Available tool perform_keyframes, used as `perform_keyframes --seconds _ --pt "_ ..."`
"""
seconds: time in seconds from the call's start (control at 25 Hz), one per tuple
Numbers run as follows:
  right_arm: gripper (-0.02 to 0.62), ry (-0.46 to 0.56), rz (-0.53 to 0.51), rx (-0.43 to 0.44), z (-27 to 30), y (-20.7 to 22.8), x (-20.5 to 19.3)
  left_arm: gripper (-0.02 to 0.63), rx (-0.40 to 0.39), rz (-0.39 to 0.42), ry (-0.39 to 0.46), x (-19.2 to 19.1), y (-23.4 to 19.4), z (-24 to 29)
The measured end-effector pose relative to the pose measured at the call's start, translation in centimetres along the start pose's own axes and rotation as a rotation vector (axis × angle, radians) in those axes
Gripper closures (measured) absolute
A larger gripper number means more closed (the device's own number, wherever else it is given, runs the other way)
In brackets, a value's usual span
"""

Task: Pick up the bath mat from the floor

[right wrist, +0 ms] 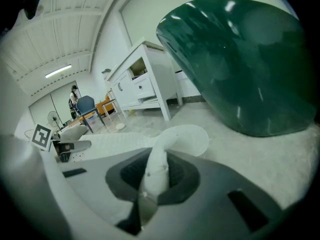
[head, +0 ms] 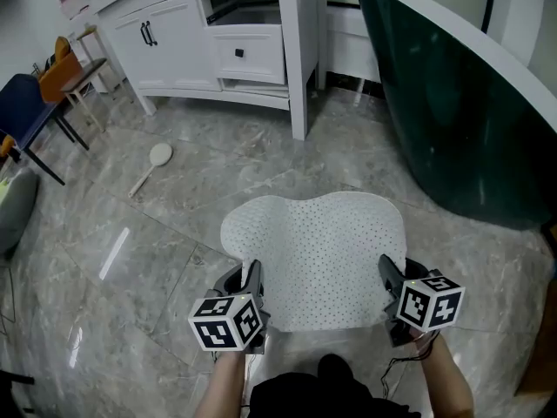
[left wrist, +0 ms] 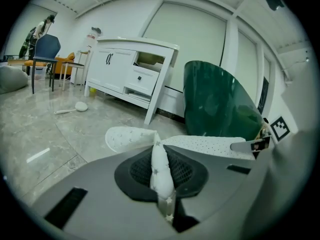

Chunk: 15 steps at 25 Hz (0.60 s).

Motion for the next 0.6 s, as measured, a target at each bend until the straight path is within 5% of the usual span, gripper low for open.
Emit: perform_keyframes --seconds 0.6 --pt "0.572 -0.167 0.096 0.023 -6.5 -4.0 8.3 0.584 0.058 -0.081 -0.057 8.5 5.3 -8.7"
Point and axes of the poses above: the fingertips, and each gripper's own axes: z forward along the fingers, y to its right, x out of its top, the point moved 5 cm from there along -z, backward along the fingers, and after that the axes turned 9 degrees about -y, right-handed, at the moved point
